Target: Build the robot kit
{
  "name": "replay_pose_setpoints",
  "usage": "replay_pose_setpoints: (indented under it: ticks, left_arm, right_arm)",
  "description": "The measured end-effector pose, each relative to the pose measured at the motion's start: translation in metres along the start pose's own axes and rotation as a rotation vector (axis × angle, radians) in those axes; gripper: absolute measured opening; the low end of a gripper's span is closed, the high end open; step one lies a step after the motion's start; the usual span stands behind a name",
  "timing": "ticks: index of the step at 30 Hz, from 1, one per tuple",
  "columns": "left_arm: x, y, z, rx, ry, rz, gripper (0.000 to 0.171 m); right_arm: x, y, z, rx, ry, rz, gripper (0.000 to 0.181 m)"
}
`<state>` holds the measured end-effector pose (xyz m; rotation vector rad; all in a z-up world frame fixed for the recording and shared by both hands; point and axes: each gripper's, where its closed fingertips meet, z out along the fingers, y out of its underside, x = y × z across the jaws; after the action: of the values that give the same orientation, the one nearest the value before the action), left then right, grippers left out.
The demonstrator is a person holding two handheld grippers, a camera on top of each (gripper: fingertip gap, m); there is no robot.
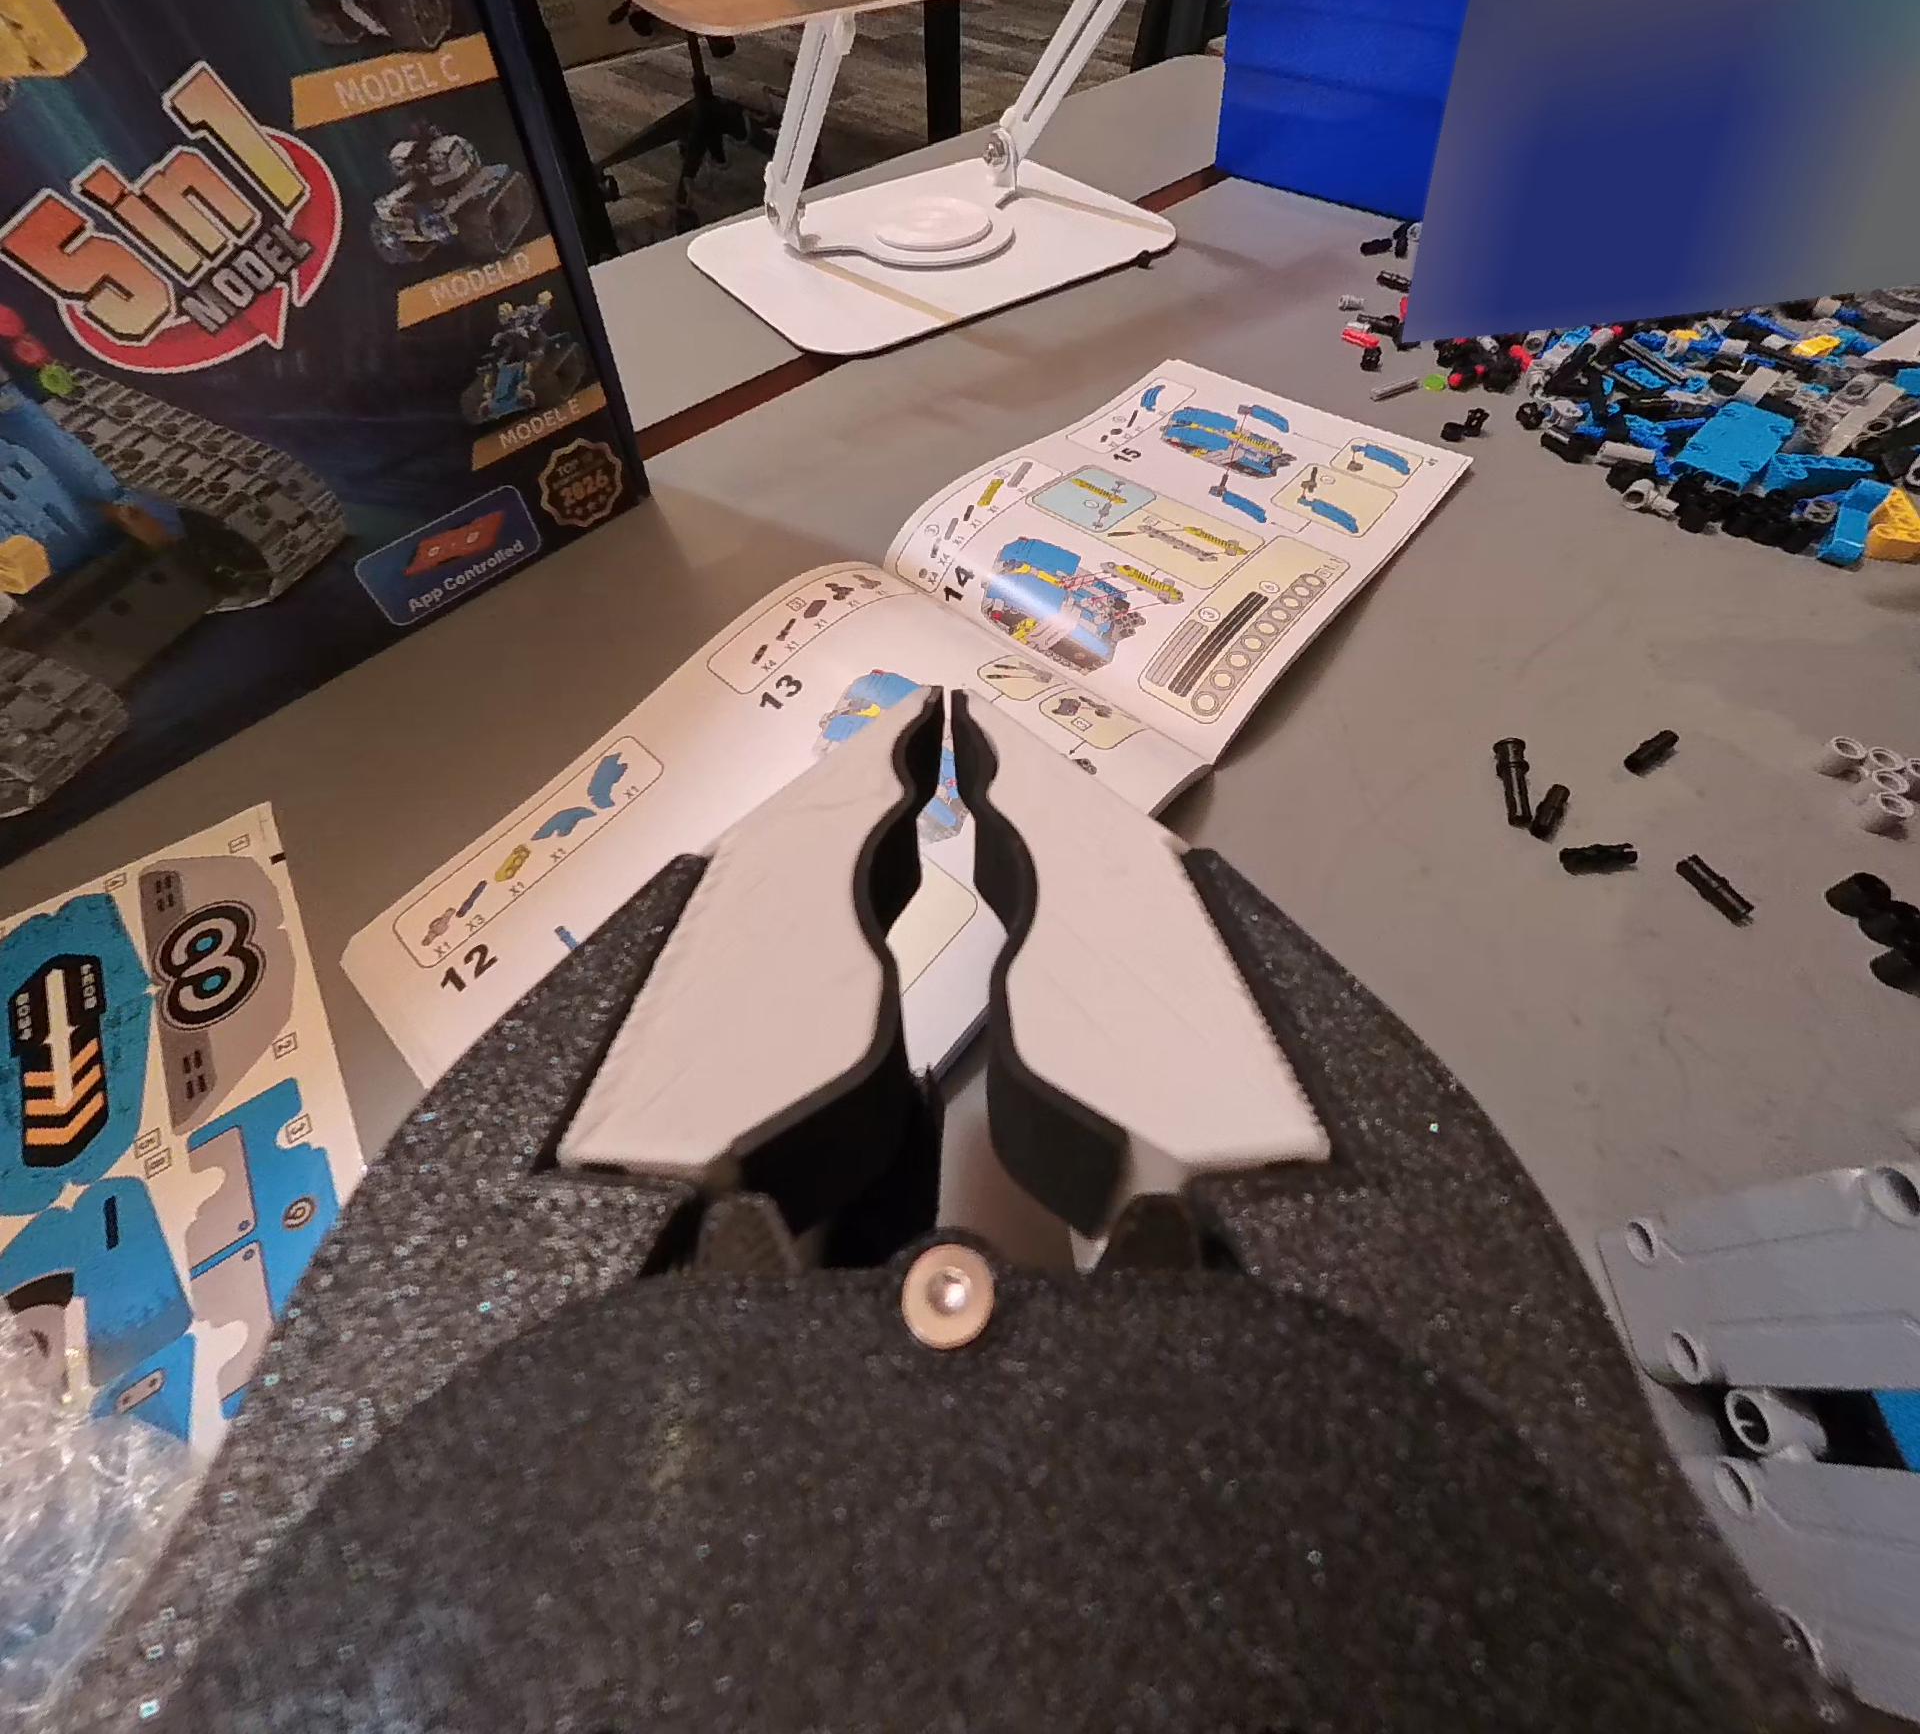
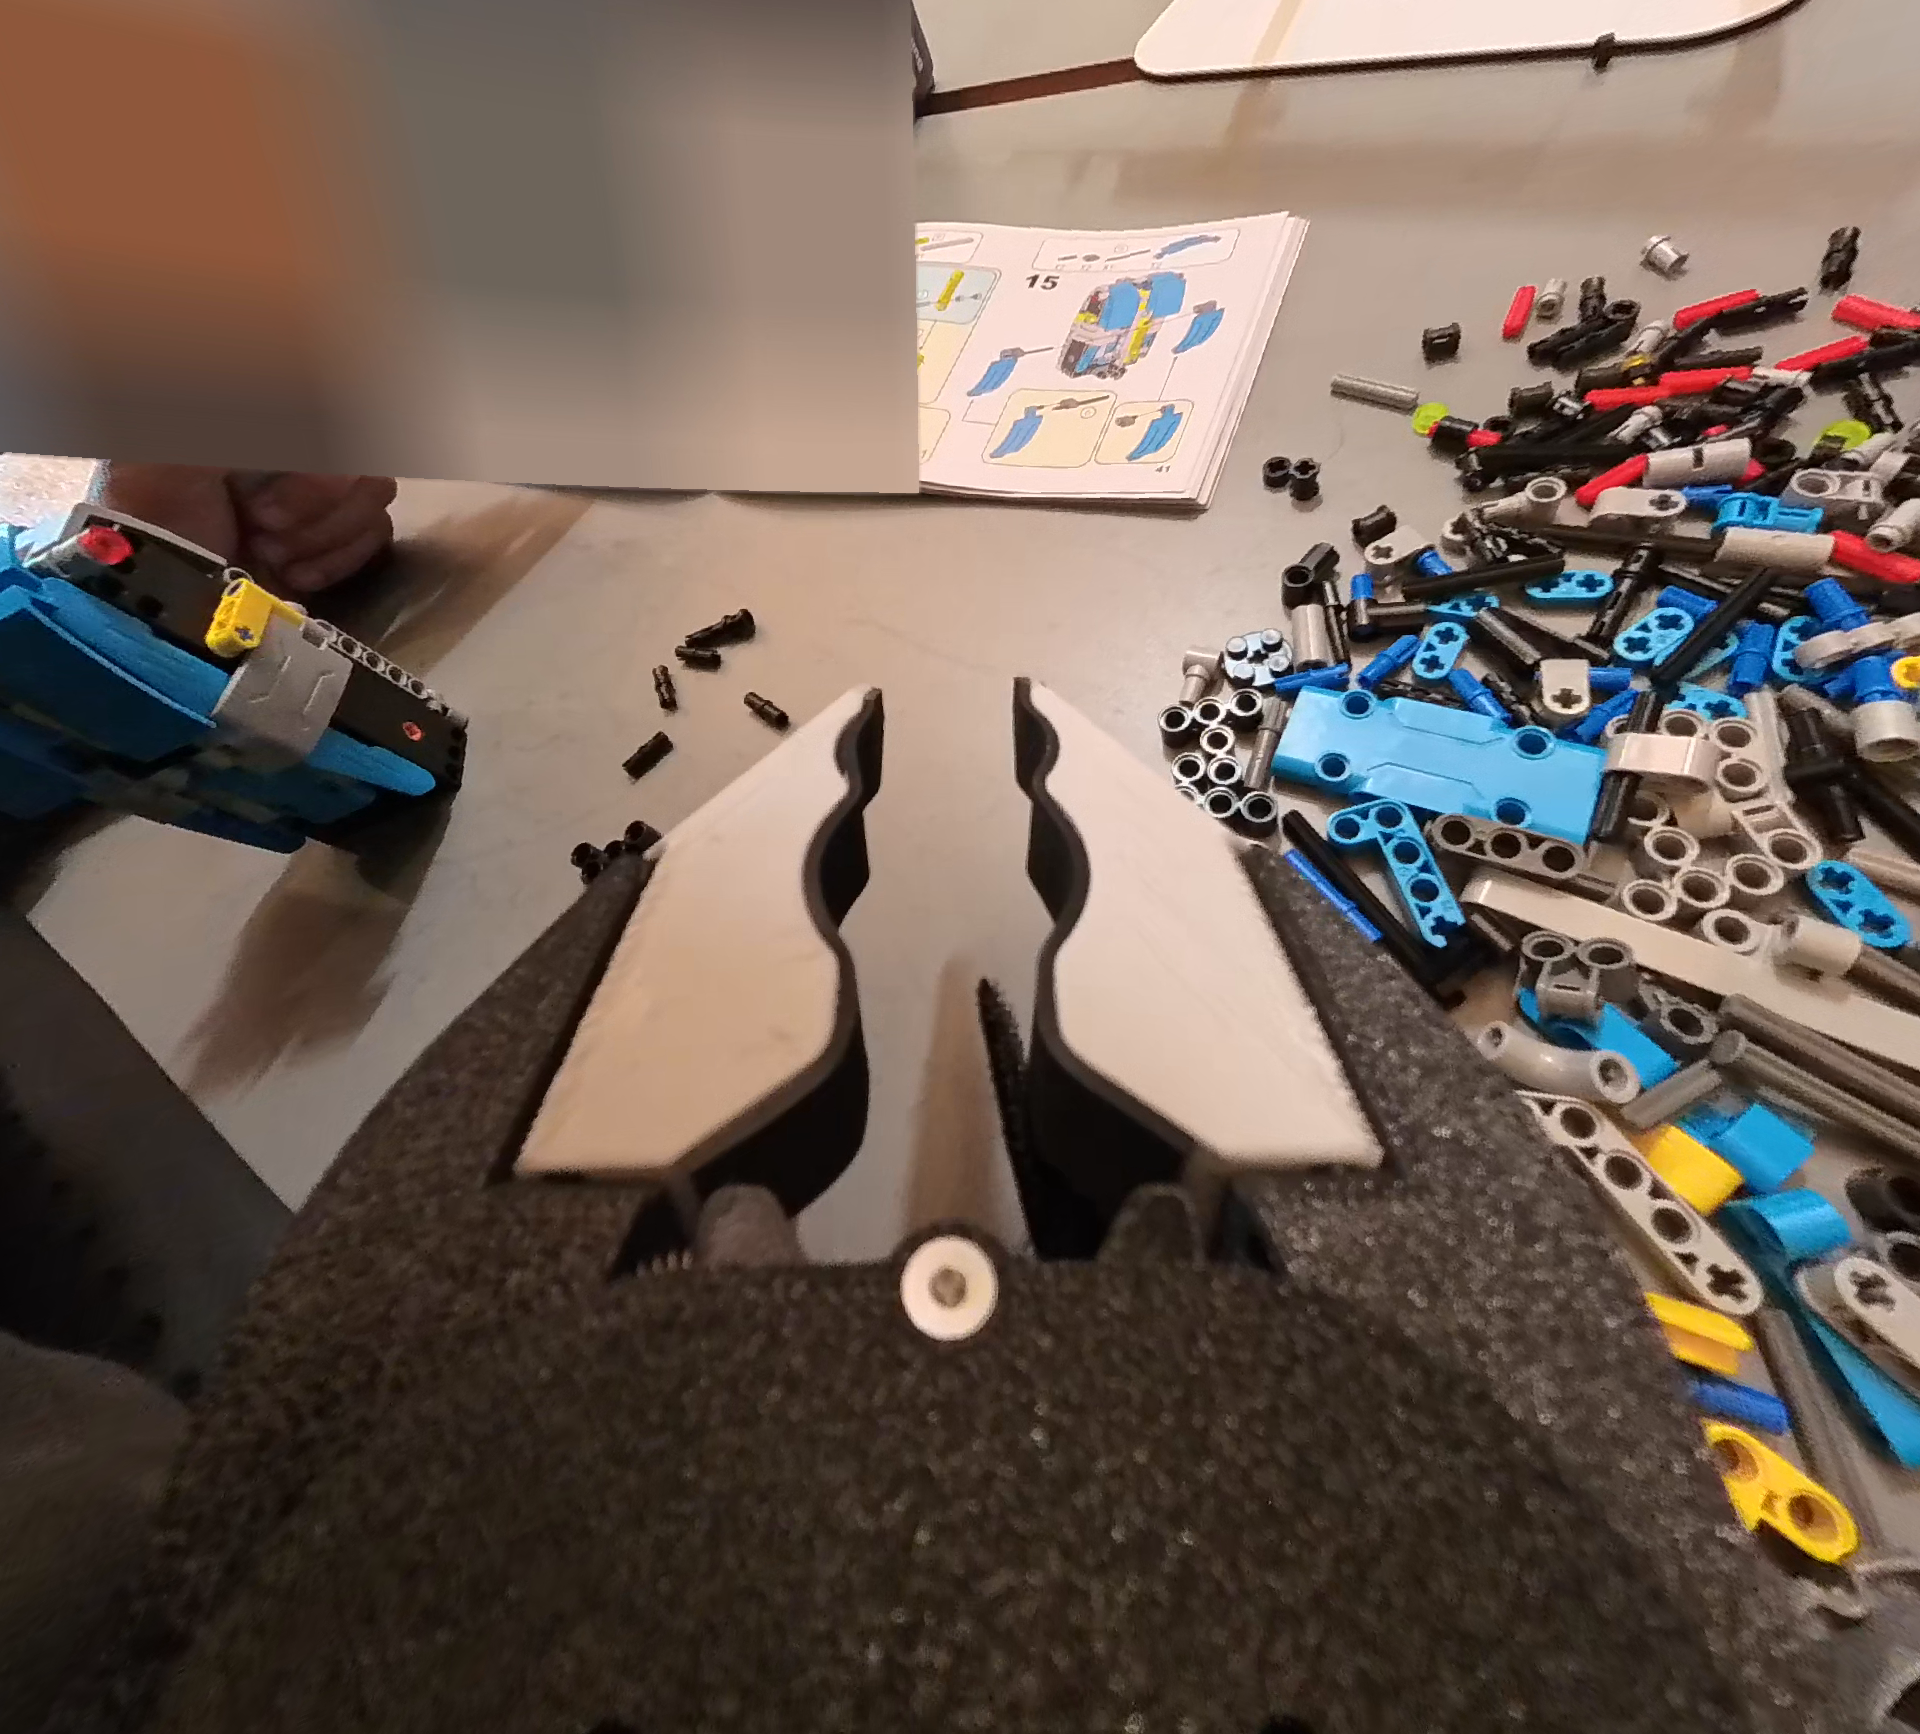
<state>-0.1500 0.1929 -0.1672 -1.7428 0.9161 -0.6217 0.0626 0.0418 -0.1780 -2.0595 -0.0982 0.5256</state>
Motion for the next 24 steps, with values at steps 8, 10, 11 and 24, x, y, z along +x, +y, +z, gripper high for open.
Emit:
replay_pose_setpoints:
  ticks: [8, 10, 11, 24]
  left_arm:
    - [0.000, 0.000, 0.000, 0.002, -0.003, -0.001, 0.001]
    - [0.000, -0.005, -0.003, 0.040, -0.001, -0.003, 0.002]
    - [0.000, -0.010, -0.006, 0.078, -0.001, 0.001, 0.001]
    - [-0.025, -0.028, -0.027, 0.233, -0.186, 0.022, 0.000]
  right_arm:
    - [0.000, -0.001, -0.001, 0.006, 0.004, -0.004, 0.024]
    - [0.001, -0.001, -0.001, 0.007, 0.009, -0.008, 0.024]
    - [0.001, -0.001, -0.001, 0.009, 0.011, -0.011, 0.024]
    - [-0.033, -0.018, -0.025, 0.148, 0.024, -0.265, 0.013]
